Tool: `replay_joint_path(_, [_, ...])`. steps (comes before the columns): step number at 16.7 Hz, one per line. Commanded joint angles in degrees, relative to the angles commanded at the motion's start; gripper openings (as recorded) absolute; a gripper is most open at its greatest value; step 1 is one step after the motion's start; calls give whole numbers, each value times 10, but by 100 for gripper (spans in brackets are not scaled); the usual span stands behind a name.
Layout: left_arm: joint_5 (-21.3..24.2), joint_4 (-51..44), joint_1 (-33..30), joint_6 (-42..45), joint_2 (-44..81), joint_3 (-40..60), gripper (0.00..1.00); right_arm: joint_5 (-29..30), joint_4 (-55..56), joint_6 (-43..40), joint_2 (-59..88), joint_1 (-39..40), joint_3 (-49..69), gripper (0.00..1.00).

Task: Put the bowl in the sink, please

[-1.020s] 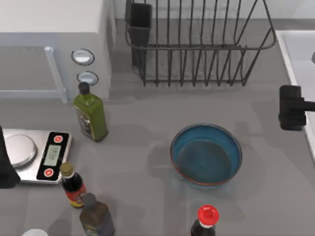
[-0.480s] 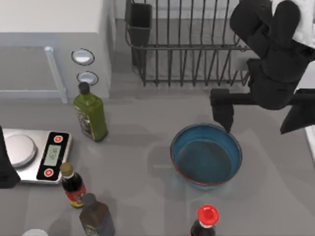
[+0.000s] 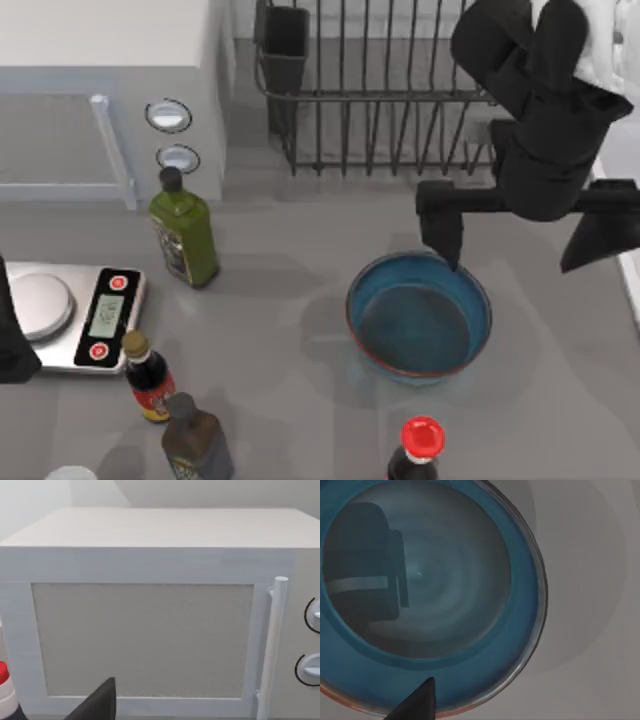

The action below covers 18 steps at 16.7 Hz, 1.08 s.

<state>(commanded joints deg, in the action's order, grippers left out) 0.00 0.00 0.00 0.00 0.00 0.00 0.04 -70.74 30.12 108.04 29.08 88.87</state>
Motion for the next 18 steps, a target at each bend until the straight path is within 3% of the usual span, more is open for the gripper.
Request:
replay_joint_path(9, [0,0,0,0,0,0,100,1,193,3,55,4,-136,100])
replay_joint_path(14, [0,0,0,0,0,0,100,1,210,3,61,4,-150,100])
replay_joint_path(18, [0,0,0,0,0,0,100,1,210,3,61,4,-150,70])
